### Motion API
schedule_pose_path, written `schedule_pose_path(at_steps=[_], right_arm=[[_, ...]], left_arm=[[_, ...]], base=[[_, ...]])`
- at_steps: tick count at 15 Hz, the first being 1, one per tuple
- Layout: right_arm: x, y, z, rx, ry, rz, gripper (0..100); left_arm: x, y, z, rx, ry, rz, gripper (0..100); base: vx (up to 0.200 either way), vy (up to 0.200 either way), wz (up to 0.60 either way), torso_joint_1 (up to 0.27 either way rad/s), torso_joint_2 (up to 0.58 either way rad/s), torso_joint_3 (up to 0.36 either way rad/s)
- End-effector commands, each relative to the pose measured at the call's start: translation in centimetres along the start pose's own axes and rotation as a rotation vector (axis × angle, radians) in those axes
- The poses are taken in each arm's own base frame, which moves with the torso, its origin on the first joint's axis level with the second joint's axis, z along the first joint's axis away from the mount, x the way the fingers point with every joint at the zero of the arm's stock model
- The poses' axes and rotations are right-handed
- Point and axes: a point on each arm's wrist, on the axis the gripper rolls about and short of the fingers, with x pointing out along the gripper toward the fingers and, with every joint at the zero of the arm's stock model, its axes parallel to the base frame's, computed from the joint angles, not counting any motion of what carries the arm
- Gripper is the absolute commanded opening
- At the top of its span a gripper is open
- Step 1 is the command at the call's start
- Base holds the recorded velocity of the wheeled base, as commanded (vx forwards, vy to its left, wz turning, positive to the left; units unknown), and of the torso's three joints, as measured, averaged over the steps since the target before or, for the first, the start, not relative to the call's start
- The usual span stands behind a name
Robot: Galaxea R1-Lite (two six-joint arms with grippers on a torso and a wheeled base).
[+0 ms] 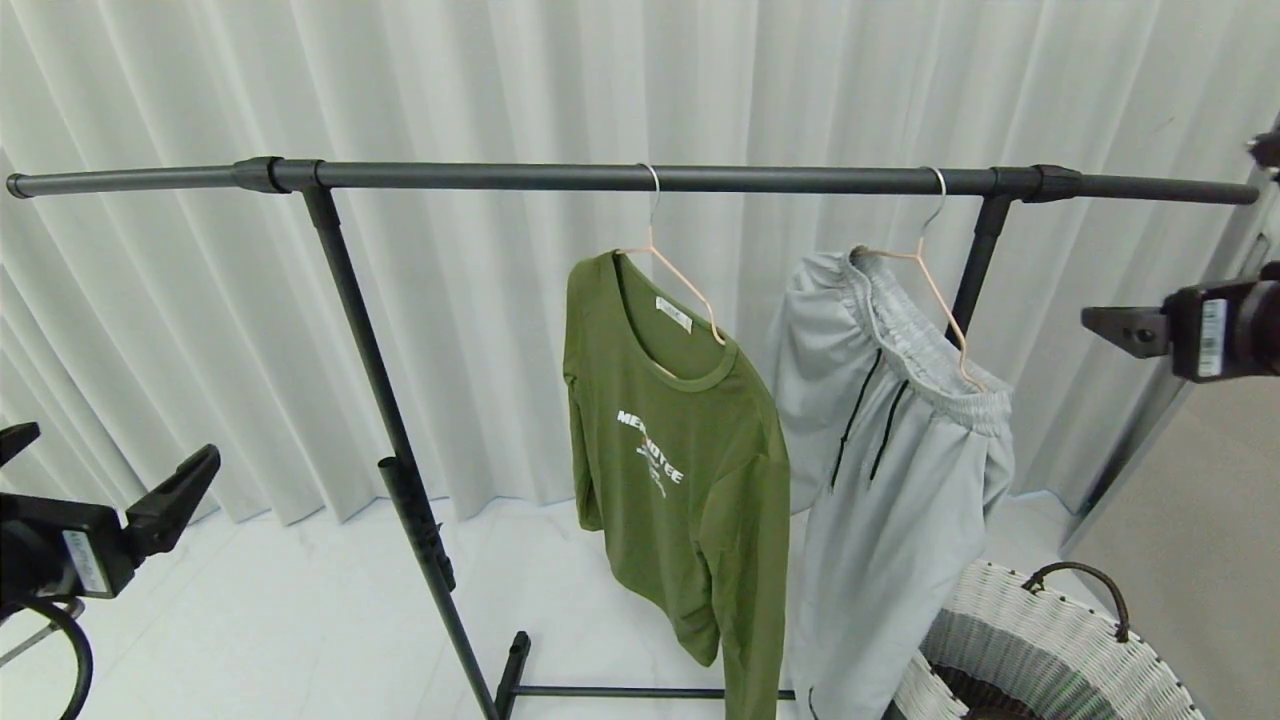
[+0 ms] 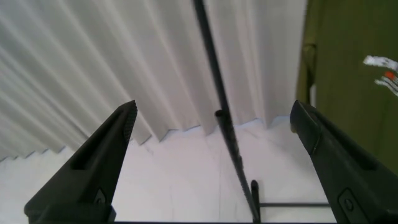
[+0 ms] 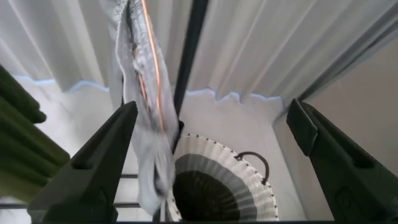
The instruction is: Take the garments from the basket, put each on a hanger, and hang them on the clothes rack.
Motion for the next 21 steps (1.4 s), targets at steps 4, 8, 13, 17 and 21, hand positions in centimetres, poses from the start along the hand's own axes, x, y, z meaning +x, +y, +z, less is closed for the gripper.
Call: schedule_pose_path(at_steps=[4, 8, 13, 17, 21], right_arm=[[-9.6, -4.6, -6.5, -0.049, -0.064, -0.057, 100], [-13.4, -6.1, -9.8, -0.096, 0.030, -0.082, 100], [-15.9, -6.6, -13.4, -0.103, 0.181, -0.210, 100], [-16.8, -6.4, -16.7, -0.084, 0.182, -0.261, 100], [-16.8, -6.1, -19.8, -0.053, 0.067, -0.269, 100]], left_arm=[[-3.6, -0.3, -2.7, -0.006, 0.004, 0.061, 100], [-6.6, -1.3, -5.5, -0.002, 0.008, 0.073, 100], [-11.0, -2.7, -9.0, 0.000, 0.006, 0.087, 100], [-13.1, -3.2, -11.2, -0.003, 0.020, 0.161, 100], [-13.2, -3.1, -11.2, -0.003, 0.038, 0.228, 100]], base=[[0.000, 0.000, 0.00, 0.000, 0.00, 0.000], [0.000, 0.000, 0.00, 0.000, 0.00, 0.000], [0.000, 0.000, 0.00, 0.000, 0.00, 0.000], [0.000, 0.000, 0.00, 0.000, 0.00, 0.000], [0.000, 0.000, 0.00, 0.000, 0.00, 0.000]])
